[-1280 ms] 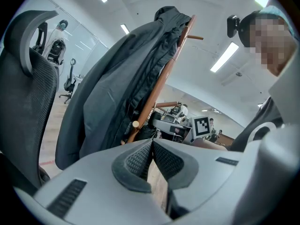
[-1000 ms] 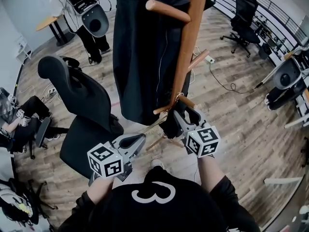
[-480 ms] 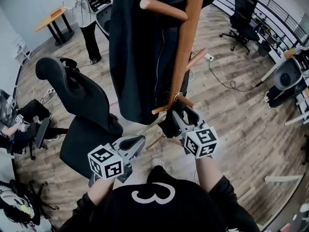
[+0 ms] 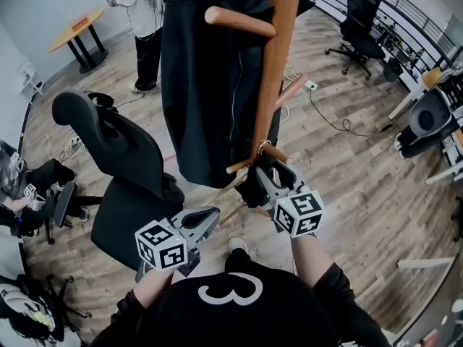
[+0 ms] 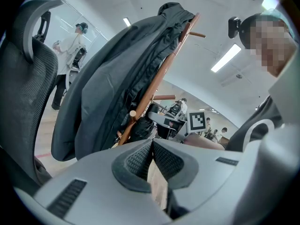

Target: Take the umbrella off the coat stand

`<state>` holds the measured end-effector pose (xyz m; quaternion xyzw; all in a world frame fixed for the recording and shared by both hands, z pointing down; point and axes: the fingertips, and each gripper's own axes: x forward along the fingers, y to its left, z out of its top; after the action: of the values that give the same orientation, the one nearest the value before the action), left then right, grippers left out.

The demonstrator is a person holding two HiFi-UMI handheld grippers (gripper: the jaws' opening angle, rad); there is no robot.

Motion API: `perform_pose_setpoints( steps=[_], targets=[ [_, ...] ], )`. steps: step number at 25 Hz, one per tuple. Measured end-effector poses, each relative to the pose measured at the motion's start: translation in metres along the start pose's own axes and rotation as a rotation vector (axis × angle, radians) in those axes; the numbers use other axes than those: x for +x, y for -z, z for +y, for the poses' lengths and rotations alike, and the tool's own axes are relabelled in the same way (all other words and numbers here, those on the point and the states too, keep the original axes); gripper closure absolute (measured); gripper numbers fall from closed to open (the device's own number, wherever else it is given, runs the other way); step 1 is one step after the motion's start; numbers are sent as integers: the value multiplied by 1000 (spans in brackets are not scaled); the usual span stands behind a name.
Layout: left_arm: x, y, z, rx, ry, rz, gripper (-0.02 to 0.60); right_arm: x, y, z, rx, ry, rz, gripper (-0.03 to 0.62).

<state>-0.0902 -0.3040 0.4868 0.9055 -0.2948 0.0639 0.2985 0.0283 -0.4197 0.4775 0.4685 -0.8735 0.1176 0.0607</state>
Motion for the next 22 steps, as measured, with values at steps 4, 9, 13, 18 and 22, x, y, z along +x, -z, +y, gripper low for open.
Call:
perform_pose_setpoints(
  steps=[4,9,13,18,22],
  targets=[
    [0,0,-3,5,6,3,566,-1,1,0,5,-4,5,401],
    [-1,0,-5,13,14,14,566,-2,-1,0,10,-5,5,402],
    [-2,1,-9,16,20,17,566,-5,0,0,13,-5,5,402],
    [-2,0,-16,26,28,19,566,-9,-2,1,13,-5,0,402],
    [-2,0,-20,31,25,14,566,-12,-4,1,14,-9,-9,402]
  ],
)
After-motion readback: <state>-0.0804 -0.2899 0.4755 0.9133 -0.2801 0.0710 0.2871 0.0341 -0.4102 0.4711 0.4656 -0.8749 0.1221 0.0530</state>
